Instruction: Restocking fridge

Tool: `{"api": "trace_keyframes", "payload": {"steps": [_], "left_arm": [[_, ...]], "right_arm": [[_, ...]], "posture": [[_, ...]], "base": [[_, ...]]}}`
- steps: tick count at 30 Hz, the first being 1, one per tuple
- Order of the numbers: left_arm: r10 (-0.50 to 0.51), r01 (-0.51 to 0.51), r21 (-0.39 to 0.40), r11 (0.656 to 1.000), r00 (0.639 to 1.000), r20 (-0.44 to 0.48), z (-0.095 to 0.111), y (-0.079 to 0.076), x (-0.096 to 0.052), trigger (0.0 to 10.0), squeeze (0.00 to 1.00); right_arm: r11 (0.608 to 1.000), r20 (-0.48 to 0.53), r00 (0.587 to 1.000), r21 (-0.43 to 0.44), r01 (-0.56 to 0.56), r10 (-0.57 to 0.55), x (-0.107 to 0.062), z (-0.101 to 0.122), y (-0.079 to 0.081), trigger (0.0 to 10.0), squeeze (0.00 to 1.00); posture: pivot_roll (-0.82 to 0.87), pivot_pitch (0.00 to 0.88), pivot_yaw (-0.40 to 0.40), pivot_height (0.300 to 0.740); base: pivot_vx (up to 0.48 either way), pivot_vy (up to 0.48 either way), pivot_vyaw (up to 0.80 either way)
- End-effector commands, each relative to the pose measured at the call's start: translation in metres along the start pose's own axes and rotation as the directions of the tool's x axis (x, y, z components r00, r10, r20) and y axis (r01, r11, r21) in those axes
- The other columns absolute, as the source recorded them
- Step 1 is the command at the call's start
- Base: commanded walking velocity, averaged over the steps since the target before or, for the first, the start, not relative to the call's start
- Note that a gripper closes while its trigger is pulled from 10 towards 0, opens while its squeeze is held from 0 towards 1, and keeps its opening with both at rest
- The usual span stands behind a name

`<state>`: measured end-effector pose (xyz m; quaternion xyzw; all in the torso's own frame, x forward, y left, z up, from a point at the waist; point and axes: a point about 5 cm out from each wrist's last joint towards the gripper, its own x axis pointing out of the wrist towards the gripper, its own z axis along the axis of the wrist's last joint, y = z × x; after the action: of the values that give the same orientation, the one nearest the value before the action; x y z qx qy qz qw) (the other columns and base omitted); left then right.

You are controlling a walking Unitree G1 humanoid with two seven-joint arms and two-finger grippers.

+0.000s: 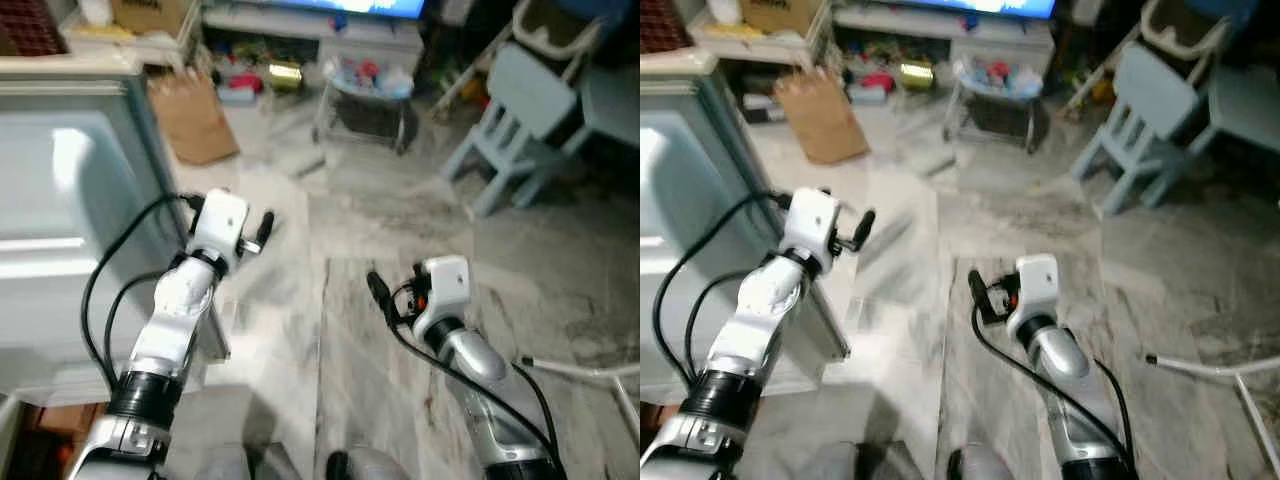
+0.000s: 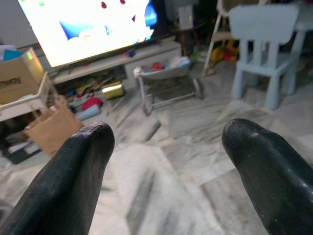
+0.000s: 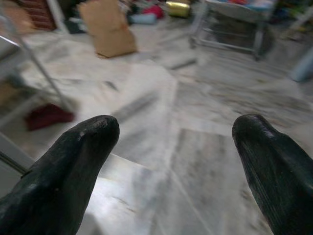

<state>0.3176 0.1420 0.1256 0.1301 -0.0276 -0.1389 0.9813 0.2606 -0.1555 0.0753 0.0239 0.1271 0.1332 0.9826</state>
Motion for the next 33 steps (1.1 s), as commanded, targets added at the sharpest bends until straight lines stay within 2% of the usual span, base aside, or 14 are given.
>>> {"api": "trace_keyframes", "payload": {"steps": [1, 5, 9, 12, 13, 17, 20, 23, 26, 33], "left_arm": [[0.022, -0.022, 0.0, 1.0, 1.0, 0.002, 0.0, 0.005, -0.005, 10.0, 0.0], [0.039, -0.039, 0.002, 0.999, 0.999, 0.026, 0.004, 0.003, -0.02, 10.0, 0.0], [0.08, -0.082, 0.02, 0.996, 0.994, 0.081, 0.011, 0.002, -0.043, 10.0, 0.0], [0.097, -0.099, 0.025, 0.995, 0.991, 0.088, 0.013, 0.0, -0.054, 10.0, 0.0], [0.112, -0.113, 0.016, 0.993, 0.991, 0.074, 0.01, 0.0, -0.061, 10.0, 0.0], [0.142, -0.143, 0.026, 0.989, 0.99, 0.028, 0.001, 0.001, -0.074, 10.0, 0.0], [0.206, -0.205, 0.021, 0.978, 0.978, -0.03, -0.01, 0.005, -0.084, 10.0, 0.0], [0.258, -0.256, 0.033, 0.966, 0.963, -0.076, -0.02, 0.011, -0.09, 10.0, 0.0], [0.262, -0.258, 0.052, 0.965, 0.96, -0.096, -0.024, 0.016, -0.09, 10.0, 0.0], [0.259, -0.254, 0.073, 0.964, 0.964, -0.058, -0.008, 0.025, -0.082, 10.0, 0.0]], "right_arm": [[1.0, 0.005, 1.0, -0.001, 0.003, -0.003, 0.0, 0.0, -0.001, 10.0, 0.0], [1.0, 0.016, 1.0, -0.015, 0.021, -0.02, 0.002, 0.001, -0.003, 10.0, 0.0], [0.998, 0.035, 0.998, -0.032, 0.046, -0.045, 0.001, 0.003, -0.007, 10.0, 0.0], [0.998, 0.041, 0.998, -0.037, 0.053, -0.052, 0.001, 0.004, -0.008, 10.0, 0.0], [0.998, 0.044, 0.997, -0.038, 0.058, -0.056, 0.002, 0.004, -0.008, 10.0, 0.0], [0.997, 0.055, 0.996, -0.04, 0.068, -0.066, 0.003, 0.005, -0.009, 10.0, 0.0], [0.995, 0.055, 0.995, -0.032, 0.091, -0.089, 0.005, 0.005, -0.01, 10.0, 0.0], [0.993, 0.054, 0.991, -0.007, 0.12, -0.119, 0.006, 0.005, -0.013, 10.0, 0.0], [0.993, 0.073, 0.991, -0.024, 0.114, -0.112, 0.006, 0.008, -0.013, 10.0, 0.0], [0.995, 0.114, 0.989, -0.029, 0.098, -0.094, 0.01, 0.018, -0.01, 10.0, 0.0]], "posture": [[0.07, 0.097, -0.111, 0.74], [0.08, 0.096, -0.111, 0.74], [0.09, 0.099, -0.111, 0.74], [0.09, 0.1, -0.11, 0.74], [0.1, 0.1, -0.111, 0.74], [0.1, 0.1, -0.111, 0.74], [0.11, 0.098, -0.109, 0.74], [0.11, 0.097, -0.104, 0.74], [0.11, 0.1, -0.096, 0.74], [0.1, 0.134, -0.082, 0.74]], "base": [[0.0, 0.0, 0.0], [0.0, 0.0, 0.0], [0.0, 0.0, 0.0], [0.0, 0.0, 0.0], [0.0, 0.0, 0.0], [0.0, 0.0, 0.0], [0.0, 0.0, 0.0], [0.0, 0.0, 0.0], [0.0, 0.0, 0.0], [0.0, -0.124, 0.44]]}}
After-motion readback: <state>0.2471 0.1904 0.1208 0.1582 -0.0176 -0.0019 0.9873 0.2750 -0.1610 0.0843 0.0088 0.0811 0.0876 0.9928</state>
